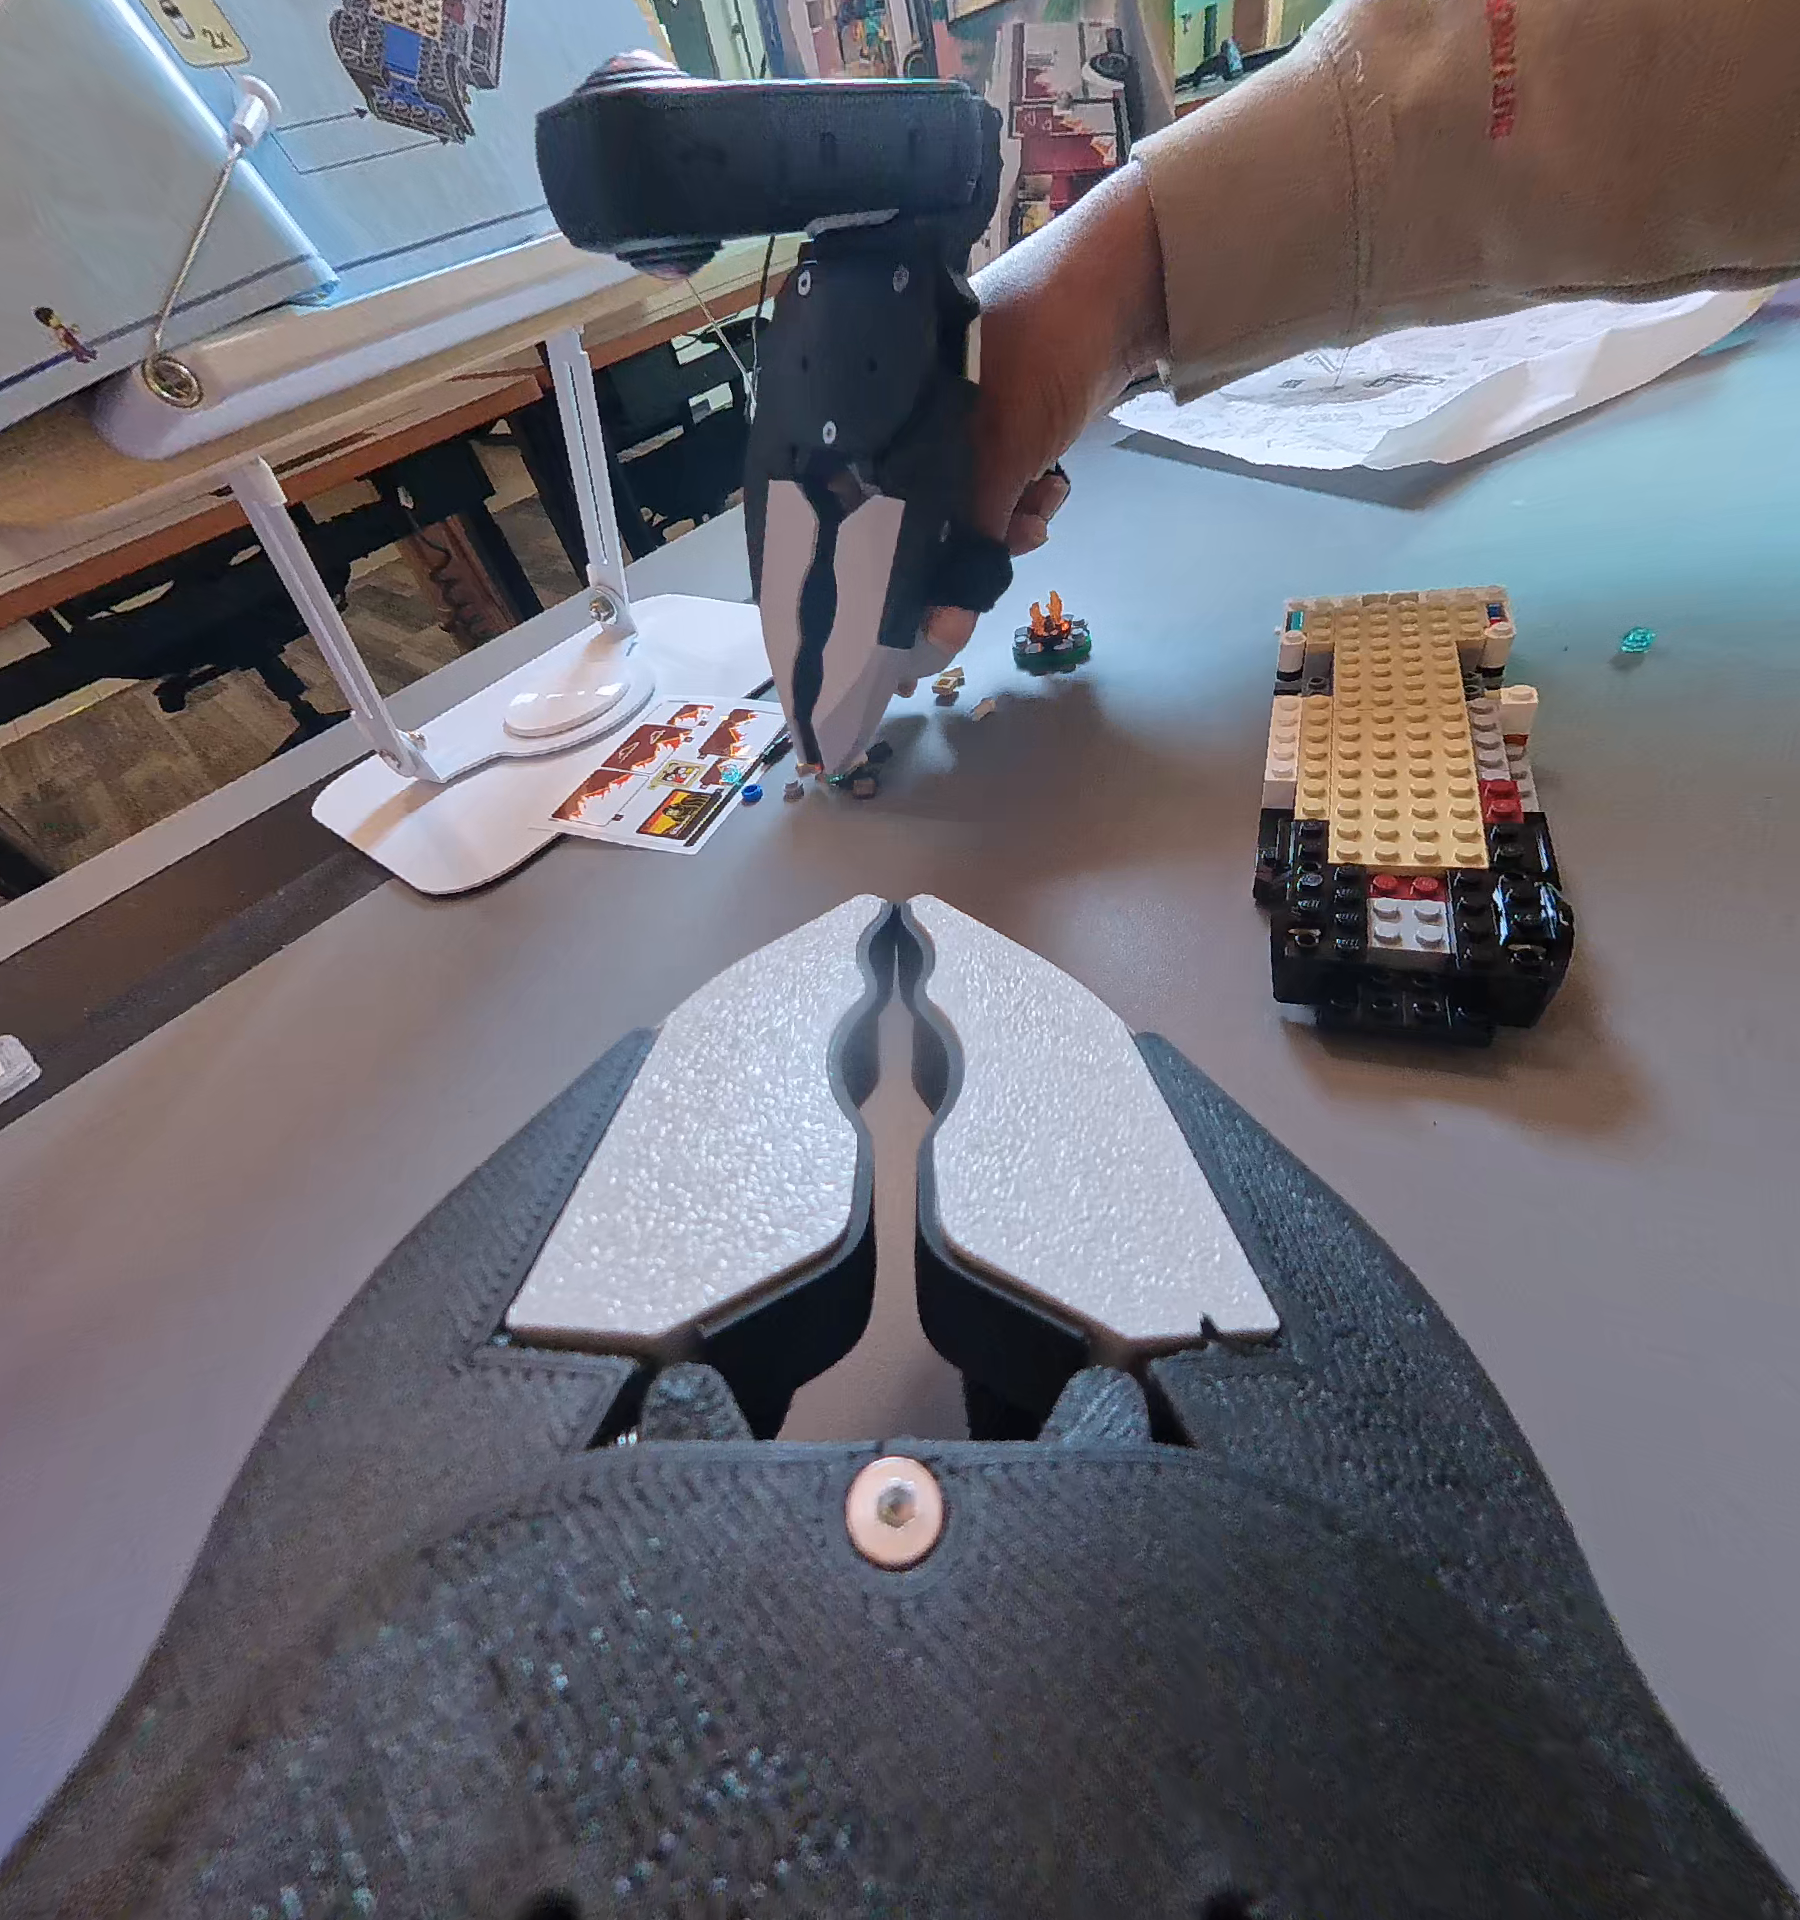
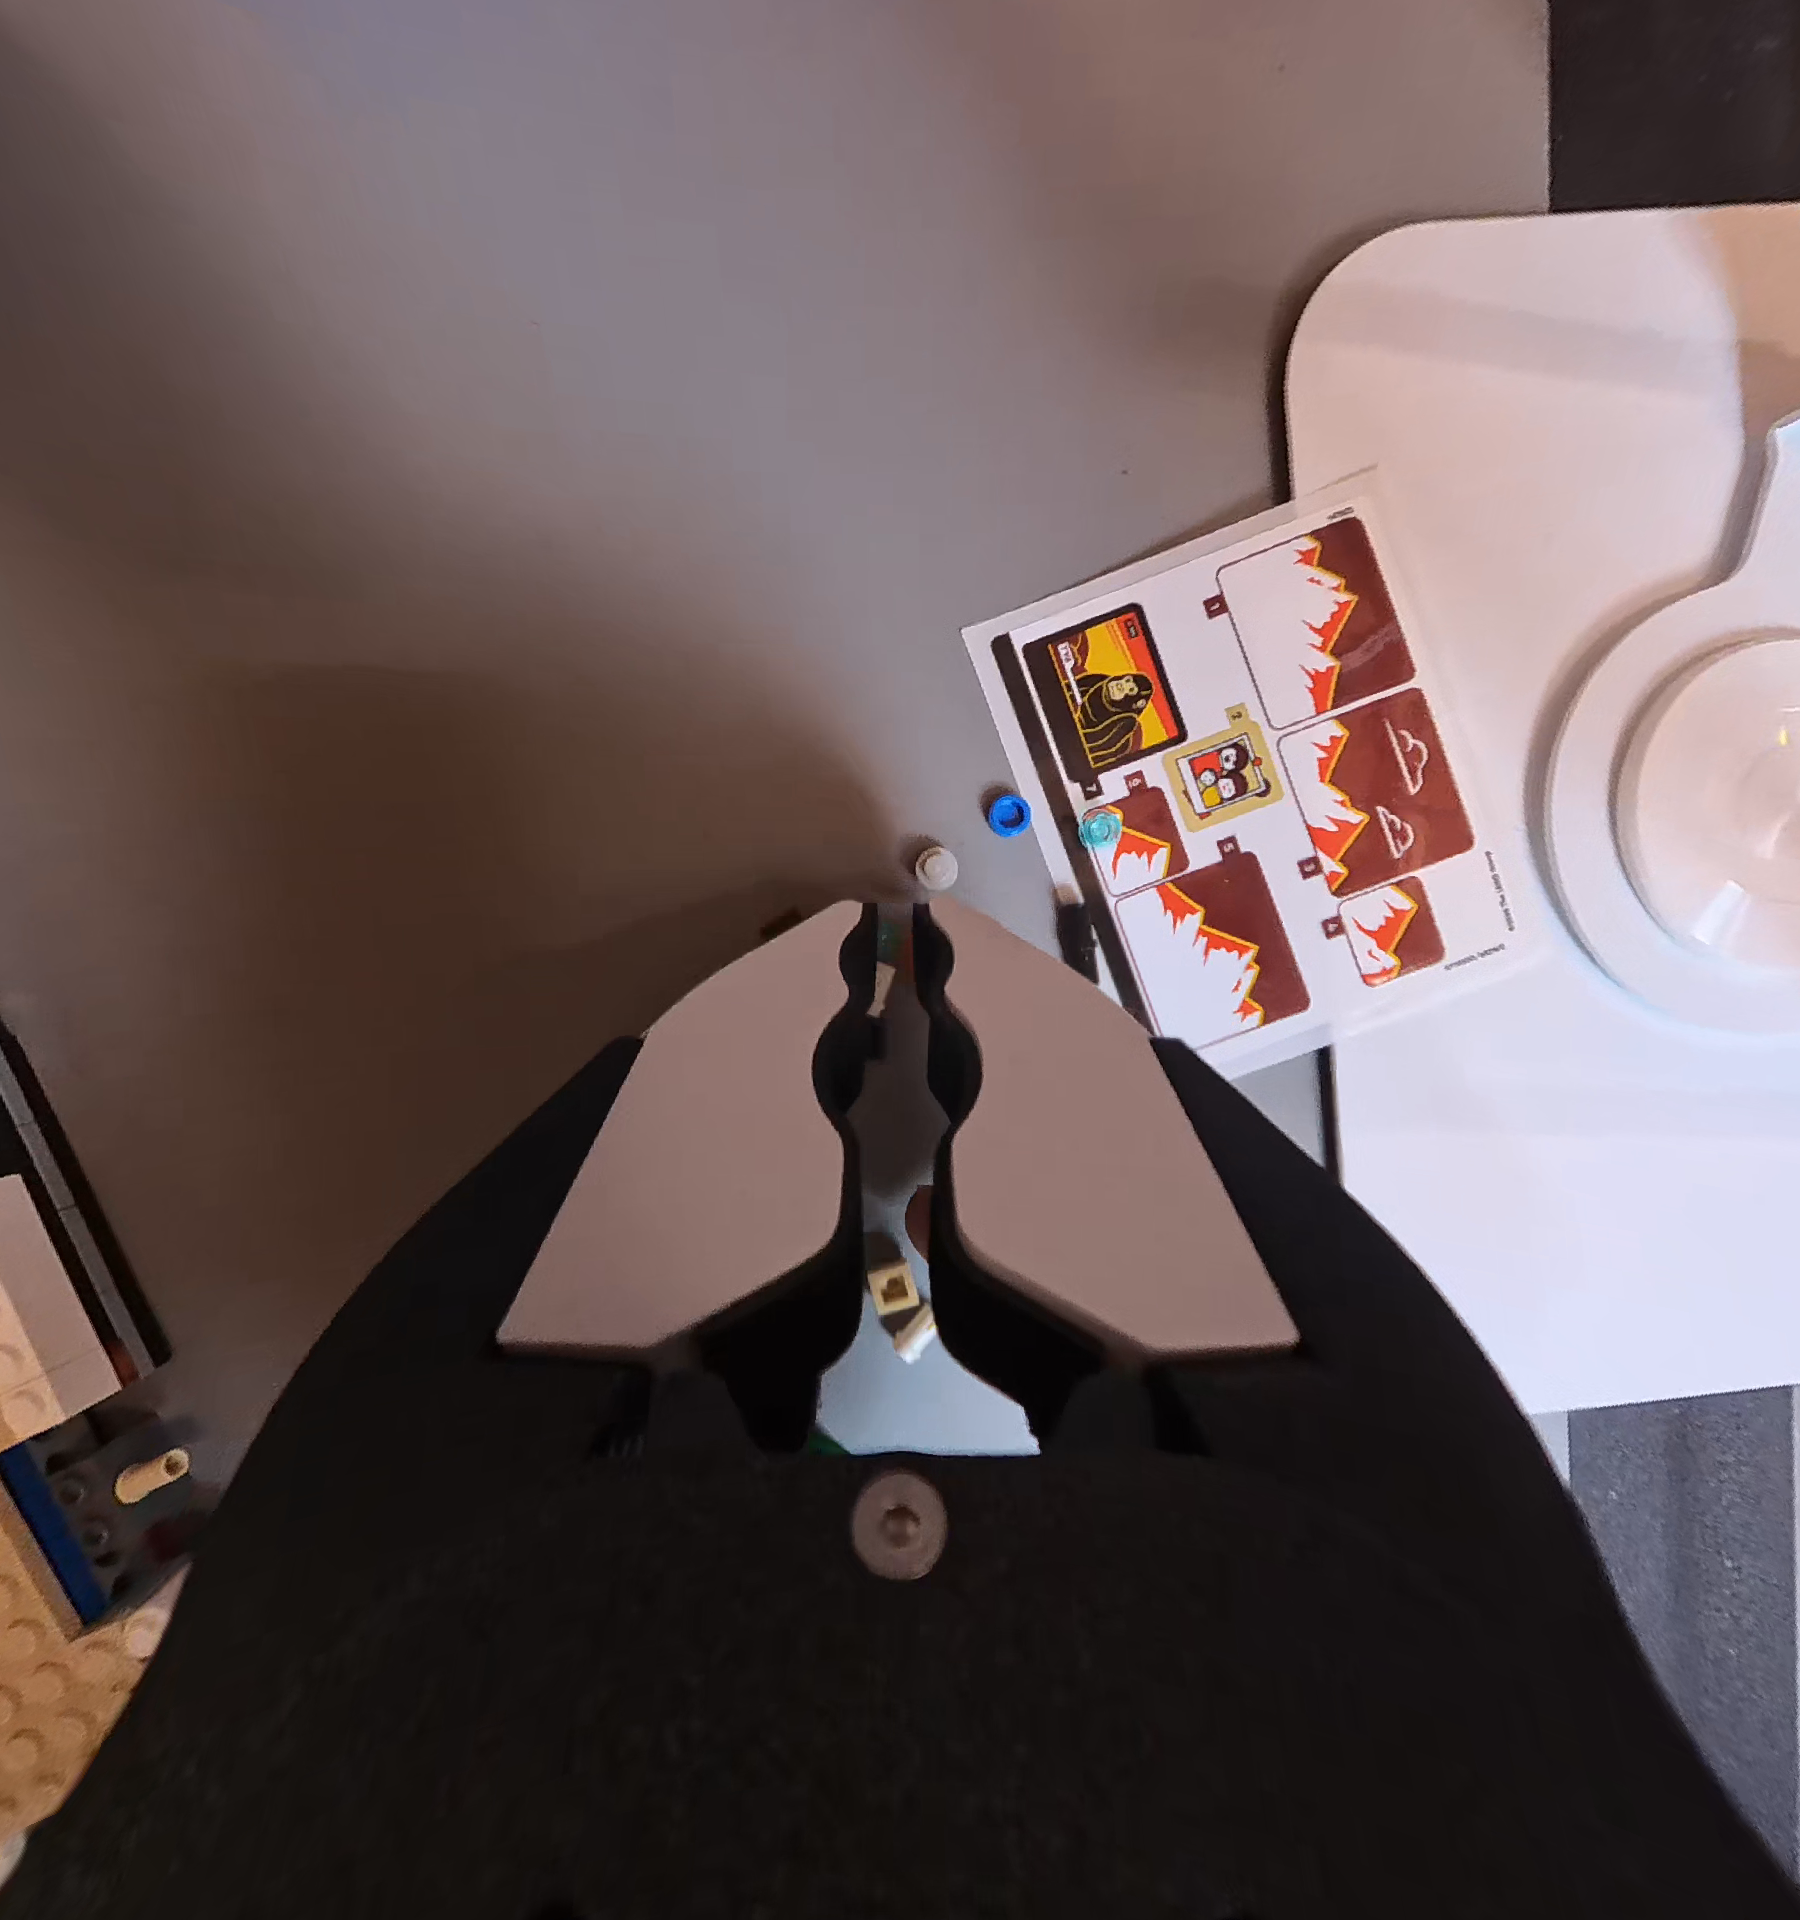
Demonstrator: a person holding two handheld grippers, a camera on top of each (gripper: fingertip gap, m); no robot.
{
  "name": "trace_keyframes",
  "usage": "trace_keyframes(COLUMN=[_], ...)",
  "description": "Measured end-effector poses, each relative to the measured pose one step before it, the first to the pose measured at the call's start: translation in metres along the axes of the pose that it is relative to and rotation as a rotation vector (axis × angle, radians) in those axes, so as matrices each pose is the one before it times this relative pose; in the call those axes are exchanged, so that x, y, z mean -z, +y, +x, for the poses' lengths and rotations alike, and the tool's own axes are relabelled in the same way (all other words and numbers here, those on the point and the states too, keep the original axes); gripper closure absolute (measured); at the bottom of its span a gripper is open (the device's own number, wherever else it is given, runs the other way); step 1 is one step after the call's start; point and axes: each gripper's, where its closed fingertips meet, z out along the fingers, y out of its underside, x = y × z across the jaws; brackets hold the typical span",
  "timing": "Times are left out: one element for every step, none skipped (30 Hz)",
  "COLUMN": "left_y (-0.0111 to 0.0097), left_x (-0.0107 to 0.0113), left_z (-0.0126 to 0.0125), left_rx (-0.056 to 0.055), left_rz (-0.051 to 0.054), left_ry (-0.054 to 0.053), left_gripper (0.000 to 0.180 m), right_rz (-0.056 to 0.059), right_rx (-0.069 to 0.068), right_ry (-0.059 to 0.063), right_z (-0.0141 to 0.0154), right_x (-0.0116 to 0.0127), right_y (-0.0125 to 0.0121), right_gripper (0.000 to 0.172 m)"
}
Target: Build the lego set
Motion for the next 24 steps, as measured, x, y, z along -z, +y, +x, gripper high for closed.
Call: trace_keyframes(left_y=[0.00003, 0.00001, 0.00003, -0.00024, -0.00027, 0.00011, 0.00030, 0.00022, 0.00022, 0.00006, -0.00007, 0.00001, -0.00007, 0.00001, 0.00010, -0.00005, -0.00013, 0.00021, 0.00004, 0.00000, -0.00011, -0.00011, 0.00001, 0.00022], left_x=[-0.00004, 0.00000, 0.00005, 0.00000, -0.00004, -0.00006, -0.00017, -0.00022, -0.00001, 0.00000, 0.00017, 0.00004, -0.00001, 0.00001, -0.00007, -0.00003, 0.00000, -0.00007, 0.00007, -0.00008, 0.00010, 0.00003, -0.00002, -0.00014], left_z=[0.00023, 0.00012, 0.00012, 0.00026, 0.00037, 0.00035, 0.00016, 0.00015, -0.00011, -0.00042, -0.00028, -0.00022, -0.00006, 0.00004, 0.00023, 0.00001, 0.00010, -0.00004, -0.00006, 0.00002, 0.00001, 0.00004, 0.00015, 0.00003], left_rx=[0.0020, 0.0007, -0.0010, -0.0002, 0.0005, -0.0004, -0.0001, 0.0002, 0.0001, -0.0001, 0.0003, 0.0010, 0.0003, -0.0002, -0.0005, -0.0004, 0.0008, 0.0016, 0.0010, 0.0004, -0.0001, -0.0004, -0.0006, -0.0003], left_rz=[-0.0001, -0.0001, -0.0006, 0.0010, 0.0010, -0.0006, -0.0012, -0.0006, -0.0008, -0.0001, 0.0003, -0.0004, 0.0007, -0.0001, -0.0005, 0.0004, 0.0002, -0.0006, 0.0001, -0.0001, 0.0002, 0.0009, -0.0003, -0.0014], left_ry=[0.0017, 0.0005, -0.0002, 0.0013, 0.0011, 0.0014, 0.0010, 0.0007, 0.0000, -0.0015, -0.0012, -0.0004, 0.0001, 0.0004, 0.0006, 0.0003, 0.0005, 0.0007, 0.0003, 0.0003, -0.0001, 0.0002, 0.0008, 0.0003], left_gripper=[0.180, 0.180, 0.180, 0.180, 0.180, 0.180, 0.180, 0.180, 0.180, 0.180, 0.180, 0.180, 0.180, 0.180, 0.180, 0.180, 0.180, 0.180, 0.180, 0.180, 0.180, 0.180, 0.180, 0.180], right_rz=[-0.0048, -0.0044, -0.0107, -0.0064, 0.0004, 0.0013, -0.0006, -0.0015, -0.0002, -0.0001, -0.0053, -0.0099, -0.0076, -0.0020, 0.0021, -0.0004, -0.0037, -0.0036, -0.0044, -0.0039, -0.0036, -0.0037, -0.0028, -0.0025], right_rx=[0.0040, 0.0030, 0.0070, 0.0106, 0.0070, 0.0011, 0.0005, 0.0044, 0.0061, 0.0041, 0.0042, 0.0066, 0.0074, 0.0054, 0.0032, 0.0022, 0.0011, 0.0001, 0.0005, 0.0025, 0.0025, 0.0011, 0.0019, 0.0043], right_ry=[-0.0042, -0.0102, -0.0064, 0.0014, 0.0003, -0.0034, 0.0007, 0.0026, -0.0035, -0.0073, -0.0076, -0.0035, -0.0028, -0.0072, -0.0056, 0.0011, 0.0007, -0.0055, -0.0024, 0.0003, -0.0018, -0.0017, -0.0011, -0.0011], right_z=[-0.00103, -0.00219, -0.00189, -0.00092, -0.00077, -0.00073, 0.00046, 0.00106, 0.00029, -0.00012, -0.00013, 0.00033, 0.00022, -0.00058, -0.00034, 0.00069, 0.00088, -0.00003, 0.00031, 0.00055, 0.00019, 0.00020, -0.00002, -0.00015], right_x=[0.00082, 0.00139, 0.00127, 0.00129, 0.00138, 0.00117, 0.00062, 0.00017, -0.00011, -0.00056, -0.00107, -0.00144, -0.00153, -0.00127, -0.00086, -0.00062, -0.00037, -0.00024, -0.00027, -0.00016, 0.00000, 0.00002, 0.00001, 0.00017], right_y=[0.00189, 0.00183, 0.00267, 0.00189, 0.00065, -0.00022, -0.00049, -0.00066, -0.00076, -0.00091, -0.00018, 0.00056, 0.00034, -0.00045, -0.00116, -0.00090, -0.00043, -0.00041, -0.00005, -0.00009, -0.00001, 0.00004, 0.00021, 0.00029], right_gripper=[0.165, 0.165, 0.164, 0.161, 0.160, 0.159, 0.159, 0.159, 0.159, 0.160, 0.160, 0.160, 0.160, 0.160, 0.161, 0.162, 0.162, 0.163, 0.163, 0.163, 0.164, 0.164, 0.164, 0.164])
